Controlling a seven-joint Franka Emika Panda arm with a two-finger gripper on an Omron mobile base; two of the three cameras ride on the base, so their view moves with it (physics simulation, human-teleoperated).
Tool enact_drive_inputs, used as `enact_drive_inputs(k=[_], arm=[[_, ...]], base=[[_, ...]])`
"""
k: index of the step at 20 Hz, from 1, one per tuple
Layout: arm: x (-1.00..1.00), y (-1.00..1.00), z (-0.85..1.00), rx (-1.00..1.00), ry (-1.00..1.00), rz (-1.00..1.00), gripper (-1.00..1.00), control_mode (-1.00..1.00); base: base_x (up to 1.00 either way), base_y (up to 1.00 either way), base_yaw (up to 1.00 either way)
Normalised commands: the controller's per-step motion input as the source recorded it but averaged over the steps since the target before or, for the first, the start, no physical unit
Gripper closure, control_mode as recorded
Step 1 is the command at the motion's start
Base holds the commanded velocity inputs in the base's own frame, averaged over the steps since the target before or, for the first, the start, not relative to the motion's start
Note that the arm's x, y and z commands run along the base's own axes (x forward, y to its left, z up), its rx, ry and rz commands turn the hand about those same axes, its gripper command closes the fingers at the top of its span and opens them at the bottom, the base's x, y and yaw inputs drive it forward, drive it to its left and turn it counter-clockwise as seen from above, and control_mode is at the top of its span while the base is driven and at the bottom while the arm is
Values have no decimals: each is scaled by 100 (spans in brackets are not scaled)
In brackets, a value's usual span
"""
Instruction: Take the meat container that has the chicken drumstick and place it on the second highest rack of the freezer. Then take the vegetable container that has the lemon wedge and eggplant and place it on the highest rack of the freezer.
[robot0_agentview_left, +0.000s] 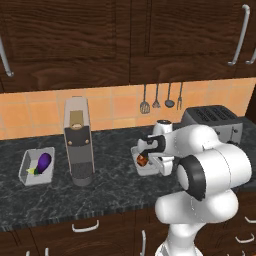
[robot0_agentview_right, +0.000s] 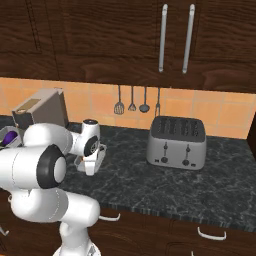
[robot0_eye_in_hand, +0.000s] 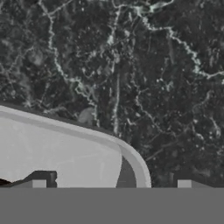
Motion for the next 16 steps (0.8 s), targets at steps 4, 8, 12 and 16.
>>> enact_drive_inputs(k=[4, 8, 12, 16], arm=[[0, 17, -27, 0, 1, -6, -100, -100], [-8, 8, -49, 0, 0, -7, -100, -100], [-12, 3, -60, 0, 0, -7, -100, -100], [-8, 0, -52, 0, -4, -4, -100, -100]], base=[[0, 0, 0], [0, 0, 0], [0, 0, 0], [0, 0, 0]])
